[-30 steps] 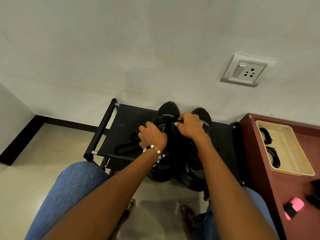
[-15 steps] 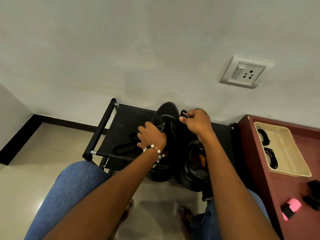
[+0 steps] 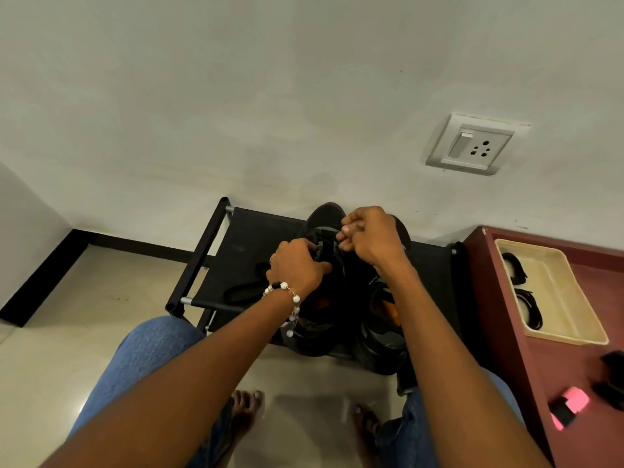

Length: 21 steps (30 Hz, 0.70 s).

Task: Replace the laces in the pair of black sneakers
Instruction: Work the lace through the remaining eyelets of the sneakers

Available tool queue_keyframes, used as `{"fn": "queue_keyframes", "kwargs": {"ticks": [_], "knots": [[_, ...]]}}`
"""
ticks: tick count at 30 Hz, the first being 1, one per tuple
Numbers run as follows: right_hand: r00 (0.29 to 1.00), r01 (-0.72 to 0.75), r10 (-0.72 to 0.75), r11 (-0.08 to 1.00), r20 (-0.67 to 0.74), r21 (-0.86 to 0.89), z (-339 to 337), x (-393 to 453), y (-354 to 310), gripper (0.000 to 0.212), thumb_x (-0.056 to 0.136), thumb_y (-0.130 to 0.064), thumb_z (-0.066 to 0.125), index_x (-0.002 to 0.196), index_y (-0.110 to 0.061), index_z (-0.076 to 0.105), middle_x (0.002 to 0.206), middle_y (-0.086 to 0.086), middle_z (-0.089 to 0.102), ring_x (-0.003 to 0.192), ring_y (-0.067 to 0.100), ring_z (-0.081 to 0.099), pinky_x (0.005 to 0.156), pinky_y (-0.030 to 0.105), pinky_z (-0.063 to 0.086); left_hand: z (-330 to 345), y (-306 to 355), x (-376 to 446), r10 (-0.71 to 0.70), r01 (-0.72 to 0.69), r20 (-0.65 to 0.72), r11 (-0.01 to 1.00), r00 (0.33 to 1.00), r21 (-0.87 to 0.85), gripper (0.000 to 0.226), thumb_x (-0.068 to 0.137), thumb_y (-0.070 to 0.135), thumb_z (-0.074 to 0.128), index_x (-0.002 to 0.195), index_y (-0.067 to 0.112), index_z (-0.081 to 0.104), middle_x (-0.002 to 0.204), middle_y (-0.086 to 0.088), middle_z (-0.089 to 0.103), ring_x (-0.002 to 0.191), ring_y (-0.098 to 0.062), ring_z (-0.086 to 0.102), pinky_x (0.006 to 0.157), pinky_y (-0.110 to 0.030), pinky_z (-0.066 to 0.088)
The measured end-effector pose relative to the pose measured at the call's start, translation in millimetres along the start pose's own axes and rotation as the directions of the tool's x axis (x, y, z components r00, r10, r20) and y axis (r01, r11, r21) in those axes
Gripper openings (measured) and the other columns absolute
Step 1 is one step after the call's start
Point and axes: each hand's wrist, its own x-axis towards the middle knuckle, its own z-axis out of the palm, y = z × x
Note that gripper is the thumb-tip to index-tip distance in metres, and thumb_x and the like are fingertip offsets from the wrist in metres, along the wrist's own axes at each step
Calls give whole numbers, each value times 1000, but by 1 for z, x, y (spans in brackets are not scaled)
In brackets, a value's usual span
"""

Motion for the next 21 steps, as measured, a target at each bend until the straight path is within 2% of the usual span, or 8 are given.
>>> {"fn": "queue_keyframes", "kwargs": {"ticks": [2, 4, 7, 11, 17, 19, 21], "knots": [[999, 25, -26, 998, -21, -65, 7, 0, 3, 10, 92, 1, 61, 94, 3, 70, 89, 20, 71, 62, 15, 63, 65, 27, 59, 0, -3, 0, 33, -33, 1, 999, 999, 11, 51, 73, 40, 79, 120, 26, 65, 115, -6, 65, 104, -26, 63, 85, -44, 55], [996, 78, -84, 978, -26, -195, 13, 4, 10, 10, 90, -10, 68, 94, -4, 75, 88, 11, 72, 73, 13, 65, 75, 23, 56, 1, -6, 1, 63, -63, -14, 998, 998, 23, 49, 77, 40, 76, 122, 26, 64, 115, -6, 66, 104, -26, 63, 86, -43, 55], [992, 123, -129, 944, 0, -307, 21, 8, 15, 9, 85, -16, 74, 90, -8, 77, 91, 8, 73, 88, 18, 67, 86, 30, 53, 1, -7, 0, 108, -105, -38, 993, 993, 57, 44, 82, 38, 71, 124, 26, 63, 115, -6, 65, 104, -26, 62, 86, -40, 55], [989, 147, -129, 875, 72, -462, 26, 14, 13, 11, 87, -19, 72, 88, -9, 76, 90, 10, 70, 85, 21, 66, 77, 28, 52, -4, -7, 0, 126, -122, -71, 991, 989, 62, 38, 86, 32, 67, 123, 24, 65, 115, -5, 67, 101, -22, 63, 85, -33, 54], [981, 195, -141, 741, 135, -642, 35, 13, 7, 14, 92, -17, 58, 94, -9, 70, 89, 9, 65, 81, 27, 62, 78, 44, 56, -9, -5, -3, 109, -107, -88, 994, 990, 26, 32, 90, 31, 64, 121, 25, 66, 107, -2, 70, 90, -19, 66, 63, -22, 44], [987, 157, -135, 763, 84, -627, 40, 12, 11, 16, 93, -20, 56, 83, -9, 63, 87, 8, 62, 83, 29, 61, 80, 48, 54, -11, -4, -3, 94, -93, -87, 996, 992, 13, 31, 90, 33, 63, 120, 27, 67, 105, -1, 70, 88, -19, 66, 60, -20, 42], [997, 80, -77, 847, 28, -526, 45, 11, 16, 23, 95, -24, 56, 75, -13, 58, 92, 9, 62, 90, 31, 60, 83, 51, 51, -12, -4, -4, 82, -81, -85, 997, 993, 14, 30, 90, 34, 62, 119, 28, 67, 103, -1, 71, 87, -19, 66, 55, -19, 39]]}}
